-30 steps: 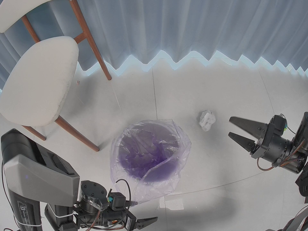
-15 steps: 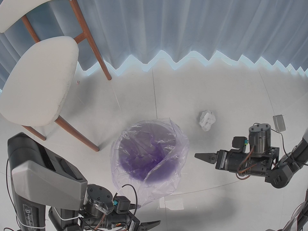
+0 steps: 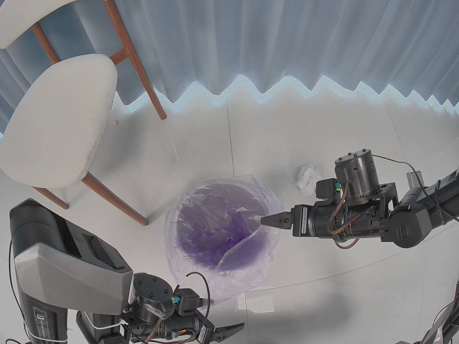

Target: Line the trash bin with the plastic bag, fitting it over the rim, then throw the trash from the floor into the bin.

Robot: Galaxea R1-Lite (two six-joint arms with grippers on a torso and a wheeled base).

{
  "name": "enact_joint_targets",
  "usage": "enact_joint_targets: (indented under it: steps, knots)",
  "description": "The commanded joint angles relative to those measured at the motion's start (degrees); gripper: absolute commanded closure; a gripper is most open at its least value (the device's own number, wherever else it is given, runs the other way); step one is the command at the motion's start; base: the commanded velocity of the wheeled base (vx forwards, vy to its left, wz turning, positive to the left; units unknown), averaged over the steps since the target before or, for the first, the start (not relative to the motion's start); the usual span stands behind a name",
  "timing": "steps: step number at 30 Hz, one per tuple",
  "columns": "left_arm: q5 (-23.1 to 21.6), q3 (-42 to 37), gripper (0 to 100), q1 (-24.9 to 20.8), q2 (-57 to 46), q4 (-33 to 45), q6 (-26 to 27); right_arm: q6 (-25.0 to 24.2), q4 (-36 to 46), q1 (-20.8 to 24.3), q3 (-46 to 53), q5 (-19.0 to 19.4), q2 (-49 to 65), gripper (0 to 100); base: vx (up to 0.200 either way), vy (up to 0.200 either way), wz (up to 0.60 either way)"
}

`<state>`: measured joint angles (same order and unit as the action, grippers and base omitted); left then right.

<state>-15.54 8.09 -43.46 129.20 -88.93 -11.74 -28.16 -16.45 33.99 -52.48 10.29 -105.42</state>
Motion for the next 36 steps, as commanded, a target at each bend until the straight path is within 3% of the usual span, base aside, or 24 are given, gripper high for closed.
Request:
enact_joint_targets:
  steps: [1, 13, 20, 31, 36]
  knots:
    - [0.16, 0.26, 0, -0.31, -1.58, -0.01, -0.04, 0.3, 2.29, 1.7, -5.35, -4.4, -3.56, 0, 0.0, 0.0, 0.0]
    - [0.95, 0.34, 0, -1.01, -1.23, -0.01, -0.04, 2.06, 2.47, 0.29, -8.96, -5.89, -8.31, 0, 0.0, 0.0, 0.0]
    - [1.39, 0.43, 0, -1.1, 0.71, -0.01, -0.21, 4.61, 7.74, -3.49, -8.43, -5.89, -7.34, 0, 0.0, 0.0, 0.0]
    - [1.48, 1.92, 0, -1.1, 3.52, 0.07, -0.57, 6.8, 6.78, -10.87, -4.21, -5.19, -8.66, 0, 0.0, 0.0, 0.0]
    - [1.57, 3.16, 0, -0.66, 6.33, 0.07, -0.74, 6.8, 6.43, -12.81, -4.82, -3.17, -11.65, 0, 0.0, 0.0, 0.0]
